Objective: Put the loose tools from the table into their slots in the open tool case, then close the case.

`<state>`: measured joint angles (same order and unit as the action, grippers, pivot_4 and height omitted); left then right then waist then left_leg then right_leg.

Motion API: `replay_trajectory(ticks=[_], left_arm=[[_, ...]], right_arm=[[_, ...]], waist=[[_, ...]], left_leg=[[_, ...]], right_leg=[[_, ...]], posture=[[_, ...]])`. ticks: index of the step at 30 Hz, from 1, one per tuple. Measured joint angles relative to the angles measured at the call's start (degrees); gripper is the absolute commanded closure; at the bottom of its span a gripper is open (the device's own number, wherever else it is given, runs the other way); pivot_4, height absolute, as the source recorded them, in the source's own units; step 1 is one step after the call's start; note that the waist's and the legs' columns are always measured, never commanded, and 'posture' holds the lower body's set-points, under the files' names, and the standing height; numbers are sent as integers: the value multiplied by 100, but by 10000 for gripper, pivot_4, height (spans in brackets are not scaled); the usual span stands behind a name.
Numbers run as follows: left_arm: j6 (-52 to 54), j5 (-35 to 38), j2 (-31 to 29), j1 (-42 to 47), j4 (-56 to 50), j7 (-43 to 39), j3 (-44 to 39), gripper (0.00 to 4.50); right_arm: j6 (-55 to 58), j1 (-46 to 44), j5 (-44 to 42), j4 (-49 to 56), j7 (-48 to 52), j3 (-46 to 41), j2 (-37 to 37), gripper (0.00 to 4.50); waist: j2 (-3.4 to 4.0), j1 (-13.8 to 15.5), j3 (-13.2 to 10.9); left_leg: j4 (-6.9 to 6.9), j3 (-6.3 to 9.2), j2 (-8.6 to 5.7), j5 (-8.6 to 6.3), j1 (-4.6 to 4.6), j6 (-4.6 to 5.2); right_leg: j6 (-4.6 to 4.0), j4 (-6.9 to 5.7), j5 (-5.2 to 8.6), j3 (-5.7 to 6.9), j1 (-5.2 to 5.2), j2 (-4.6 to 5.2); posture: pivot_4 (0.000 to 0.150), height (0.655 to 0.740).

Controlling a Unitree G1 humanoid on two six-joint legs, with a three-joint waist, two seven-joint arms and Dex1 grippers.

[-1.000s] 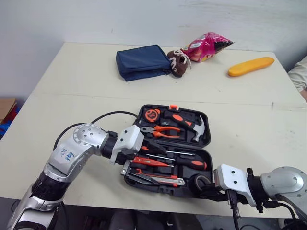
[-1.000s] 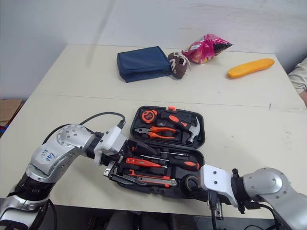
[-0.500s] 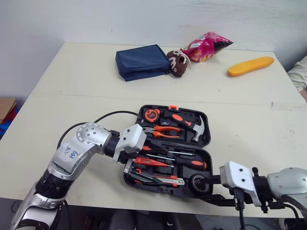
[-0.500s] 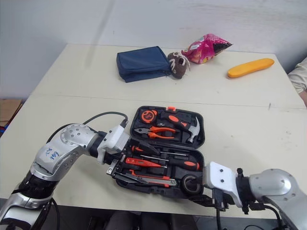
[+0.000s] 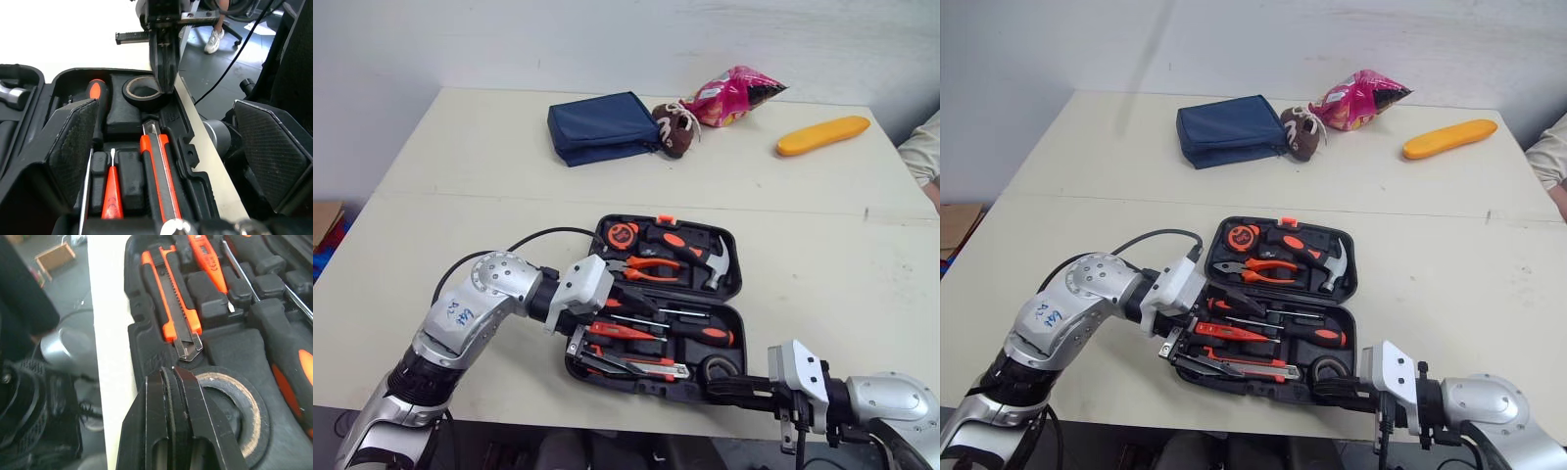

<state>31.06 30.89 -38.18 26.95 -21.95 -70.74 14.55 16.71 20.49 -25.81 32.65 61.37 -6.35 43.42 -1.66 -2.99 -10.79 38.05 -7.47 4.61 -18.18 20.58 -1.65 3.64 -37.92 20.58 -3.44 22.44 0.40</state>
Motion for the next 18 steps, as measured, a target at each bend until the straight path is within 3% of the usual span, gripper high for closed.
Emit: replay_trajectory(ticks=[18], left_arm=[[-155, -90, 18, -72, 7, 4, 1, 0]], right_arm=[[-777, 231, 291, -432, -17, 142, 45, 44437]], waist=[[-4, 81, 3]], left_leg=[[0, 0, -1, -1, -5, 1]], right_leg=[[0, 1, 0, 0, -6, 1]], posture=[[1500, 7400]])
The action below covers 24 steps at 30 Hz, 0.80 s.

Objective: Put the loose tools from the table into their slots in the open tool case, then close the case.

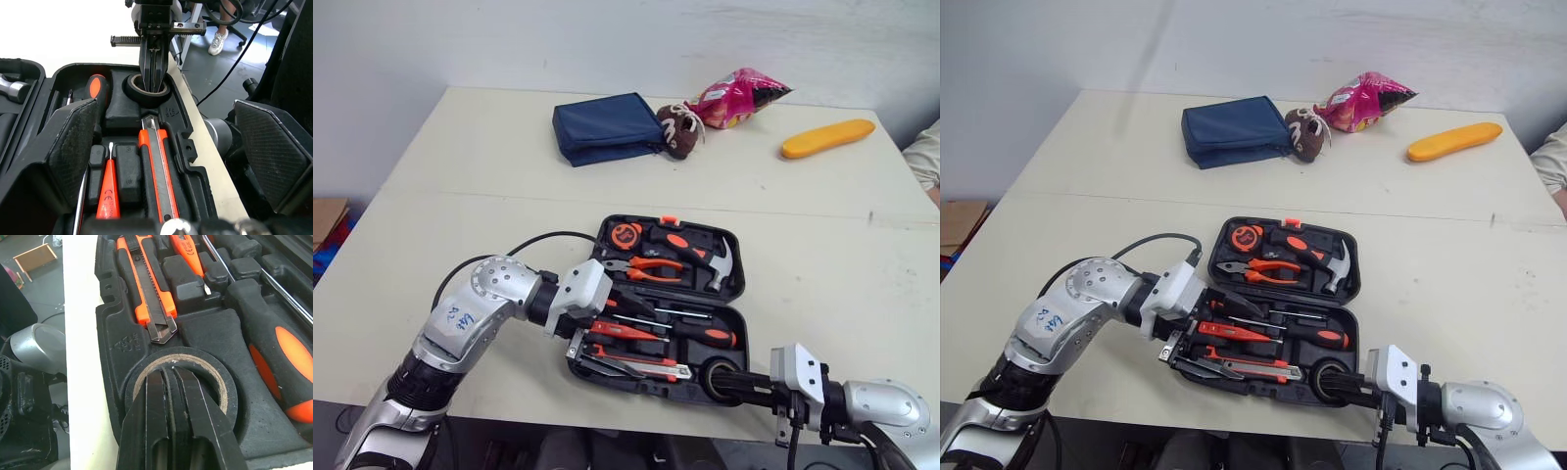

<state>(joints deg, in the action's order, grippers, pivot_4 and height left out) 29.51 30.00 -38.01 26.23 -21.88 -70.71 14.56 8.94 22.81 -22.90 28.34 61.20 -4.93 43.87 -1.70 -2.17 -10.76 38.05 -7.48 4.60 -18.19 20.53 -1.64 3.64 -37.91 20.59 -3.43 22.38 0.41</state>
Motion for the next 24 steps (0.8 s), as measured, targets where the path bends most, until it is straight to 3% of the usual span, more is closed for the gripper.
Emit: replay_trajectory(ticks=[11, 19, 24], left_arm=[[46, -4, 49, 60, 15, 13, 0, 0], [85, -4, 59, 235, 29, 8, 2, 0], [197, -2, 59, 264, 31, -8, 5, 0]], right_arm=[[656, -72, -743, 755, -111, -156, 95, 44437], [648, -395, -300, 161, -283, 436, -32, 44437], [81, -320, -266, -221, -107, 458, -34, 44437]], waist=[[0, 40, 0], [-3, 45, 1], [-8, 44, 5]], left_leg=[[0, 1, 1, 0, 0, 0], [2, -1, 0, -1, 0, 1], [0, -1, -1, -3, -20, 4]], right_leg=[[0, -3, 0, 0, 2, -1], [-1, -3, 0, -1, 1, 0], [-1, 4, 1, 0, -22, 0]], posture=[[1500, 7400], [1500, 7400], [1500, 7400]])
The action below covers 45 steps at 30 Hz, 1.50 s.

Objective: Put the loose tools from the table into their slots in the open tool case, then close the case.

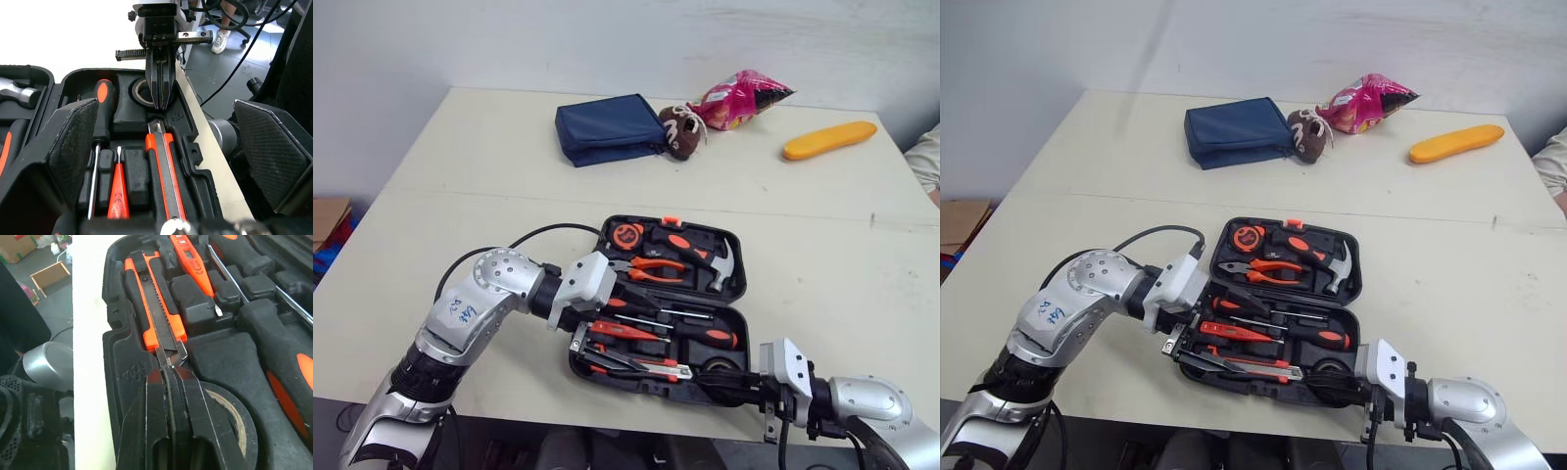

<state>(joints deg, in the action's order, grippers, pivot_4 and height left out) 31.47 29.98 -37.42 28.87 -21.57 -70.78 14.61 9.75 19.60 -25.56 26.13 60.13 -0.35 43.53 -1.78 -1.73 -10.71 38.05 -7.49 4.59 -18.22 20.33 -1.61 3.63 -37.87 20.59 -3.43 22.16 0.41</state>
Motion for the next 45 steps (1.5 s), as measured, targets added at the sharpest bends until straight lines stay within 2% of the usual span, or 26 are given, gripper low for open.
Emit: replay_trajectory(ticks=[7, 10, 14, 18, 21, 26, 33, 38, 45], left_arm=[[28, -45, -112, -178, 72, 172, -118, 0], [-182, -180, -427, -605, 517, 282, -562, 0], [-474, -295, -559, -729, 1055, 389, -1038, 12433], [-662, -544, -594, -718, 2049, 634, -1316, 31155], [-862, -787, -551, -707, 2487, 695, -1303, 44803], [-1292, -1225, -166, -518, 2760, 696, -915, 44803], [-1314, -1372, 204, -295, 2873, 742, -750, 44803], [-1324, -1535, 319, -245, 2896, 771, -724, 44803], [-1334, -1665, 309, -207, 2916, 776, -743, 44803]], right_arm=[[257, 133, -422, -35, 12, -279, 7, 44437], [814, 179, -969, 63, -160, -1134, 247, 44437], [1182, -252, -1332, -9, -333, -1842, 387, 45000], [1127, -1028, -774, -1149, -415, -1800, 641, 45000], [1093, -1405, -398, -1585, -486, -1521, 633, 45000], [1036, -2141, -74, -1762, -451, -848, 380, 45000], [1316, -2694, -4, -1951, -299, -377, 160, 45000], [1448, -3083, 229, -2181, -410, -292, 16, 45000], [1680, -3074, 264, -2066, -424, -336, 8, 45000]], waist=[[-7, 9, 4], [2, -39, -1], [0, -19, 0], [0, -13, 0], [1, -1, 0], [2, -4, -1], [2, -73, -1], [3, -96, -1], [4, -115, 1]], left_leg=[[0, 6, 0, -7, -14, 7], [-1, -2, 5, -7, -14, 8], [-3, 5, 5, -8, -14, 7], [-3, -9, -3, -12, -8, 15], [-2, -21, -1, -11, 24, 13], [9, -30, 4, -11, 27, 11], [7, -40, 9, -10, 19, 10], [13, -41, 7, -10, 17, 11], [9, -40, 7, -10, 12, 10]], right_leg=[[0, 9, 0, 4, -23, 5], [0, 3, 0, 3, -16, 6], [-3, 5, 1, 8, -16, 5], [-3, 8, 1, 5, -4, 13], [-2, -2, 1, 1, 38, 14], [1, -10, -1, -1, 43, 13], [2, -17, -1, -8, 43, 10], [2, -24, -2, -8, 42, 12], [2, -23, -2, -8, 38, 12]], posture=[[1500, 7400], [1500, 7400], [1500, 7400], [1500, 7400], [1500, 7400], [1500, 7400], [1500, 7400], [1500, 7400], [1500, 7400]])
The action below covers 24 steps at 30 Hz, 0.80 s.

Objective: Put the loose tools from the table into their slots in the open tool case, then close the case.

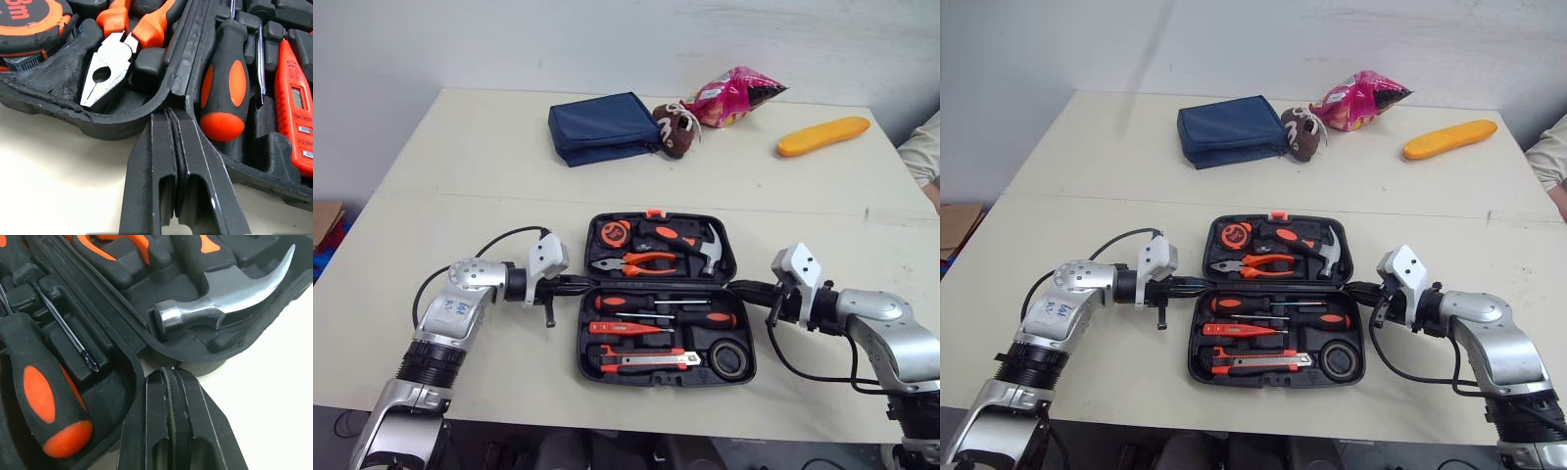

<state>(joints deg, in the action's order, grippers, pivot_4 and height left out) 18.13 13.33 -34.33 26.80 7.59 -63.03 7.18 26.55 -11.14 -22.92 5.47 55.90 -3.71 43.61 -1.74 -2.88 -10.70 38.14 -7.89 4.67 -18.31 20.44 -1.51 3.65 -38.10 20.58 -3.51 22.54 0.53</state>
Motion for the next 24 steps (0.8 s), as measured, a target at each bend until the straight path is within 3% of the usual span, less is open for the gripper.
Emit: replay_trajectory(ticks=[8, 11, 13, 16, 21, 24], left_arm=[[-67, -4, -4, 23, 101, 24, -39, 44803], [353, 11, -188, -80, 95, 186, -110, 44803], [776, 112, -472, -254, -137, 233, -309, 45000], [1824, 445, -898, -472, -775, 442, -818, 33060], [3968, 1195, -531, 48, -1578, 1443, -1467, 10835], [4512, 1230, -66, 366, -1656, 2176, -1588, 10454]], right_arm=[[132, 186, 40, 298, -68, -67, 15, 45000], [327, 318, 77, 619, -143, -141, 284, 45000], [598, 486, -20, 905, -150, -381, 560, 38598], [1466, 649, -530, 1491, -221, -987, 871, 27091], [3054, 78, -1219, 2002, -1149, -1310, 683, 2625], [4005, -621, -1450, 2028, -1926, -1266, 97, 1203]], waist=[[4, -7, 2], [5, -12, 2], [6, -36, 1], [6, -42, 1], [3, -6, 2], [2, -17, 3]], left_leg=[[-1, 0, 0, 1, -4, -1], [-5, 0, 0, 0, 5, -1], [-12, -1, 3, 0, 17, -2], [-14, 4, 8, -1, 18, -6], [-1, 27, -4, 1, 17, -5], [-5, 24, -5, 3, 19, -9]], right_leg=[[0, -1, 0, -1, -3, 0], [0, 1, 0, -1, 5, 0], [0, 2, 0, -4, 21, 0], [-1, 3, 1, -1, 21, 0], [3, 3, -2, 9, 2, 4], [3, 7, -2, 8, 6, 2]], posture=[[1500, 7400], [1500, 7400], [1500, 7400], [1500, 7400], [1500, 7400], [1500, 7400]])
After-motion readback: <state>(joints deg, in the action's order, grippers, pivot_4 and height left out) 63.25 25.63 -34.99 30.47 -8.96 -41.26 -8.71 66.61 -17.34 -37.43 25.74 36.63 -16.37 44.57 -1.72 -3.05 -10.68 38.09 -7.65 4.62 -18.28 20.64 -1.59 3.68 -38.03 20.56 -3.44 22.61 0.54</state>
